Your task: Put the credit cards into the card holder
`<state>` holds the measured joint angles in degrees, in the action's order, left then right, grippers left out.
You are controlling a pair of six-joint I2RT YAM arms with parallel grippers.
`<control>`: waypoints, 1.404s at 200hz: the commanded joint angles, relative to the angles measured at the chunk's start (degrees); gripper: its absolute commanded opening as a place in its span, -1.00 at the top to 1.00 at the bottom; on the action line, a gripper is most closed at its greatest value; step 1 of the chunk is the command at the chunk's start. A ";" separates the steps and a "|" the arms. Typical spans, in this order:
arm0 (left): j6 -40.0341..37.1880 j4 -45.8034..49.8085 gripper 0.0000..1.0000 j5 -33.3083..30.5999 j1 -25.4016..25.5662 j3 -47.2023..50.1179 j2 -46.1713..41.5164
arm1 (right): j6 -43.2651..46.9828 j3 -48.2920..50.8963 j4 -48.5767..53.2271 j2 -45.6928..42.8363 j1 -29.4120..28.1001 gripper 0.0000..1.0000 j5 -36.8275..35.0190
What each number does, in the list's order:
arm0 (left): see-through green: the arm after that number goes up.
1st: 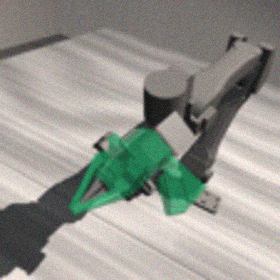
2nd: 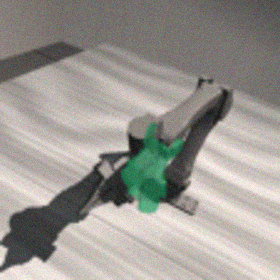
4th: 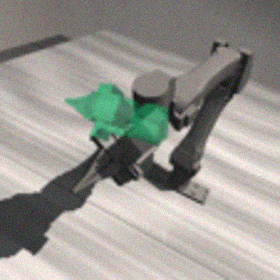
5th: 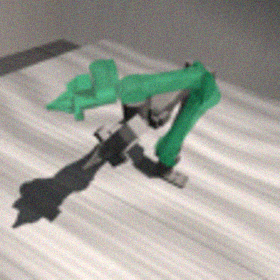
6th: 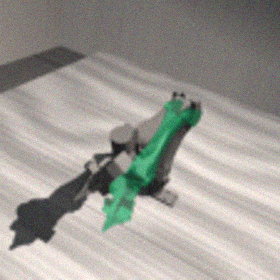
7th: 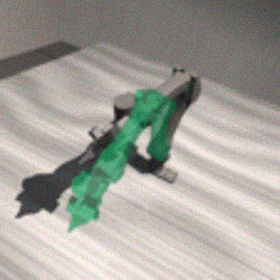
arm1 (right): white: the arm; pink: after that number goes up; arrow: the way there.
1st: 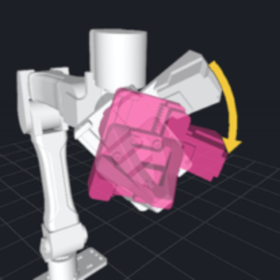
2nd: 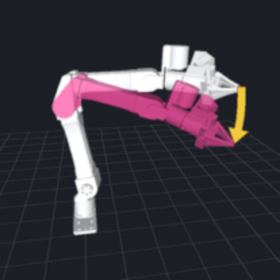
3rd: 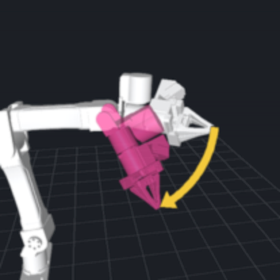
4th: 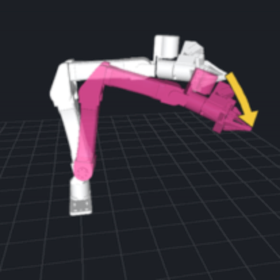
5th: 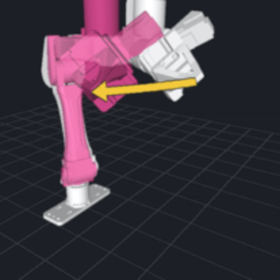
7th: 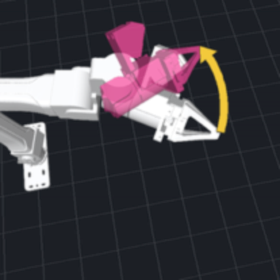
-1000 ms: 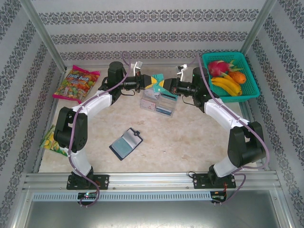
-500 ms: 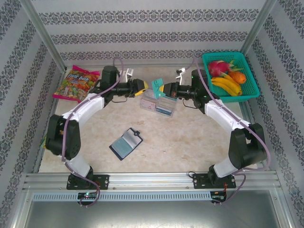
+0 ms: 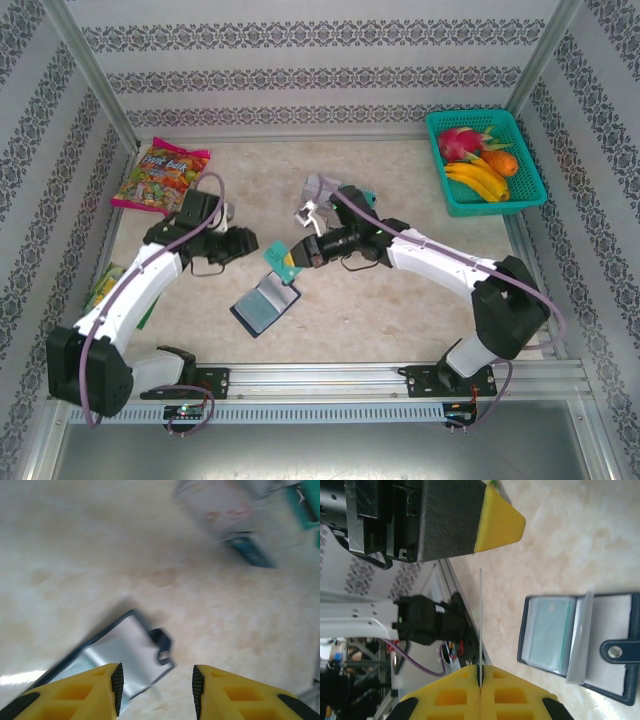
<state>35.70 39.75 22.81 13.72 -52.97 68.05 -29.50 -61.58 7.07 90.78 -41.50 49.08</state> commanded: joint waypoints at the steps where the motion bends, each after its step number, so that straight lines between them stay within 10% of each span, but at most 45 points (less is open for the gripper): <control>1: 4.50 1.34 0.15 -6.53 -0.89 6.21 -0.51 | 2.23 0.90 1.19 3.89 -3.19 1.00 -3.05; 107: 10.95 -2.02 0.23 -4.27 -0.88 20.15 -1.44 | 2.84 -2.71 -0.47 16.16 -9.18 1.00 -18.81; 281: 9.53 -7.90 0.32 -3.93 -0.81 24.33 5.16 | -0.13 -3.50 -5.34 21.80 -8.52 1.00 -12.08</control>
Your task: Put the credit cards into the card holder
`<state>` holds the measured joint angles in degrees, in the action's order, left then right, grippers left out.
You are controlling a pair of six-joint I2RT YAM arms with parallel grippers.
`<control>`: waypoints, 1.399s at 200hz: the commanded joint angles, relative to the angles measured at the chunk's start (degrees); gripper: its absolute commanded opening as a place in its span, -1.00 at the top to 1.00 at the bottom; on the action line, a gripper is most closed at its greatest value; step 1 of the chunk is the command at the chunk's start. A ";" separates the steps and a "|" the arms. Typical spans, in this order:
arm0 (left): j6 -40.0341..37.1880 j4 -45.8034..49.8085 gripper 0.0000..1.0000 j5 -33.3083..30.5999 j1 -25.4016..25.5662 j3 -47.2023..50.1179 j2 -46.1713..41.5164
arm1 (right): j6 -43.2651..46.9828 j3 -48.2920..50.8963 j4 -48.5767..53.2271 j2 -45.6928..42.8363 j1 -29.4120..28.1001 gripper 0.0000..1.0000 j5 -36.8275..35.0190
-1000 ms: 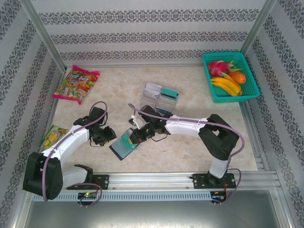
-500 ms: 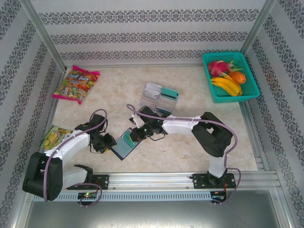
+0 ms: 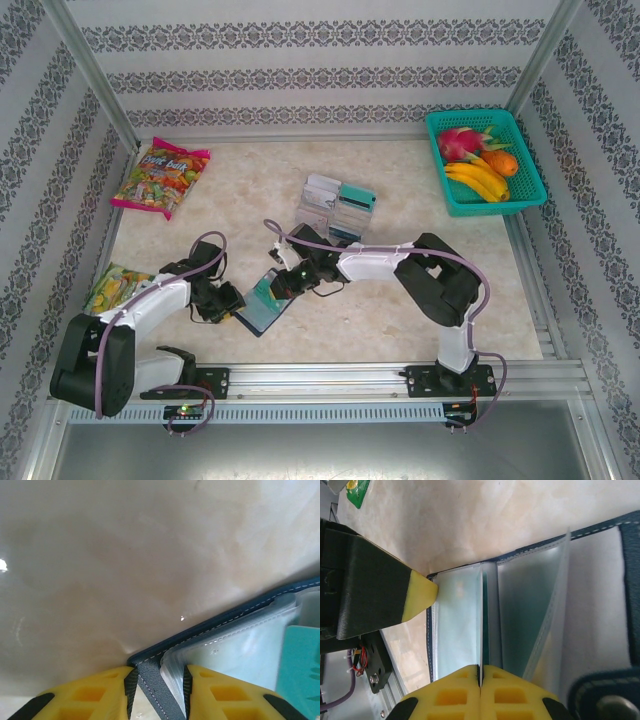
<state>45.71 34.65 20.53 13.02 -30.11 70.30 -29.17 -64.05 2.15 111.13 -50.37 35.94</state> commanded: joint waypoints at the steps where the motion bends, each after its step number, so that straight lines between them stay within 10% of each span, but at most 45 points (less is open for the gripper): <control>1: -0.51 -2.74 0.32 -1.65 -0.10 1.46 2.86 | -0.50 -1.01 -0.41 1.50 0.36 1.00 1.06; 280: -1.68 -2.66 0.40 -2.60 -0.10 1.60 2.38 | -5.90 3.75 -8.66 1.85 1.15 1.00 1.03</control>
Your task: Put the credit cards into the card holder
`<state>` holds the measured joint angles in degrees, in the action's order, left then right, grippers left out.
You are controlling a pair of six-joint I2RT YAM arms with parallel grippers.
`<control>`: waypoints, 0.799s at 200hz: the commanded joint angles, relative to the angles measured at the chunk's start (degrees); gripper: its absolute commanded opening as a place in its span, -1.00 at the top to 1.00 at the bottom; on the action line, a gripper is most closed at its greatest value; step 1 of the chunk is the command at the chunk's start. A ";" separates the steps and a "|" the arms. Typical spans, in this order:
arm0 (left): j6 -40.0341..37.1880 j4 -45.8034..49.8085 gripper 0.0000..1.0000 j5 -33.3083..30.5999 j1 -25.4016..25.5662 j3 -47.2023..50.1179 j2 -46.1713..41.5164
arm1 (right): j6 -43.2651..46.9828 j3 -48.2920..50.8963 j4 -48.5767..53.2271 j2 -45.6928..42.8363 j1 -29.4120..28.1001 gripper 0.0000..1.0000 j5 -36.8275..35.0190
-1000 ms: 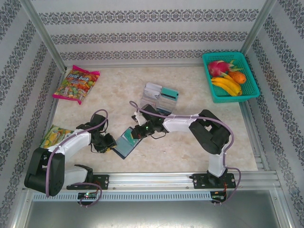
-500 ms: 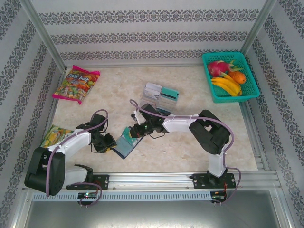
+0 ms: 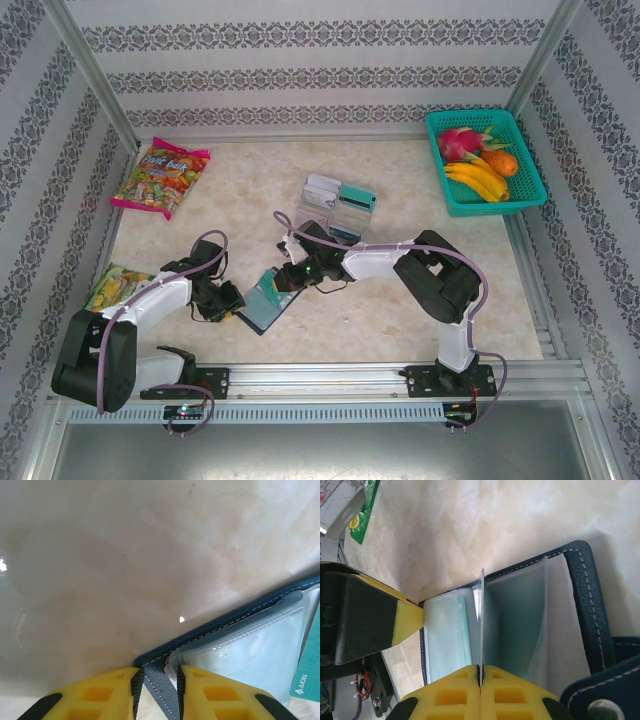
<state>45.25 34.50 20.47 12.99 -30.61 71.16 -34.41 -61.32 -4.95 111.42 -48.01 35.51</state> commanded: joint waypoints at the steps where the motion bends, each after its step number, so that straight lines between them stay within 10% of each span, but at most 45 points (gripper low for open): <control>1: -1.18 -2.51 0.40 -2.54 -0.07 2.12 1.48 | -0.65 0.98 -1.55 1.55 -1.25 1.00 1.52; 160: -1.60 -2.84 0.42 -2.64 -0.08 1.40 2.23 | 0.58 3.57 0.83 0.91 -0.03 1.00 8.07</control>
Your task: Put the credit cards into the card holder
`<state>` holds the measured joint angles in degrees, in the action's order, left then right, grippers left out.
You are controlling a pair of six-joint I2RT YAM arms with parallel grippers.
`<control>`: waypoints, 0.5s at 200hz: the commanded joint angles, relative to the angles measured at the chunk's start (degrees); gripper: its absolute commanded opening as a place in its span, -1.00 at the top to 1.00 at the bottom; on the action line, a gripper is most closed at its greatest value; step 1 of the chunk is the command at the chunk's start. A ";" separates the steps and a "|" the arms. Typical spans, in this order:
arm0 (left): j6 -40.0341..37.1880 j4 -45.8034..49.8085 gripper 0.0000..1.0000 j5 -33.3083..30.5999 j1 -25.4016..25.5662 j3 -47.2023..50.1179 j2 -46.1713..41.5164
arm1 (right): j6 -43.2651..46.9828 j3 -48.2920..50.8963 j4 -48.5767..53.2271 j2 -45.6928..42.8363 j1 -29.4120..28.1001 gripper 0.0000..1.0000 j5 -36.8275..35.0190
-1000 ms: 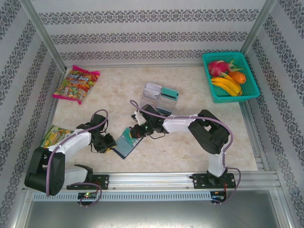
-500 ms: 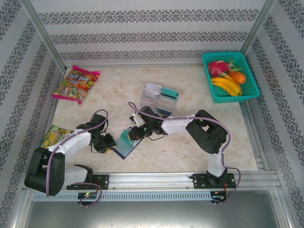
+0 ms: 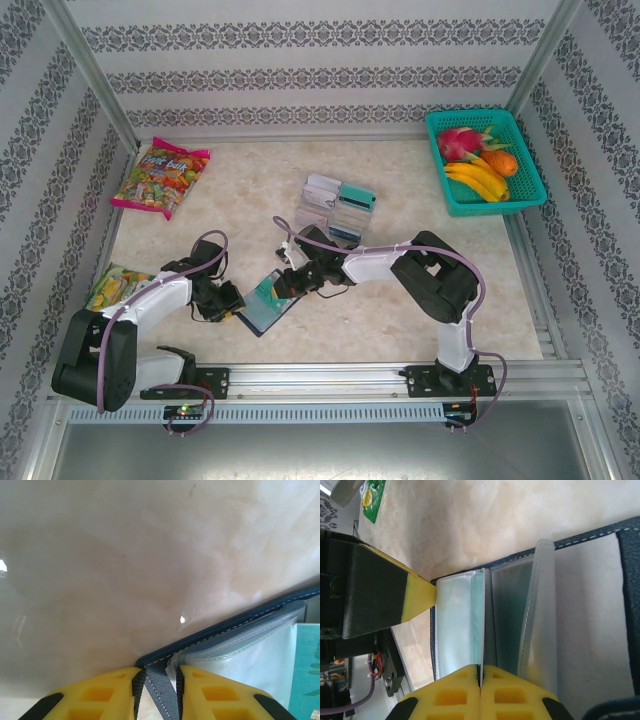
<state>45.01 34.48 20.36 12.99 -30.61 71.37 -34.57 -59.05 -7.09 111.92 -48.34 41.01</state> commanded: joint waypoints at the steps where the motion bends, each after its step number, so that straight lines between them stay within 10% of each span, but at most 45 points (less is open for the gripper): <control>1: -1.35 -2.83 0.42 -2.48 -0.12 1.37 2.01 | 0.77 1.26 3.06 0.36 0.32 1.00 2.62; 100: -1.18 -2.85 0.44 -2.34 -0.08 1.43 1.80 | -0.46 -1.94 4.28 3.57 -2.53 1.00 0.71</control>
<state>45.01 34.46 20.32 12.99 -30.68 71.42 -34.61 -60.27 -5.82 113.65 -48.93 43.88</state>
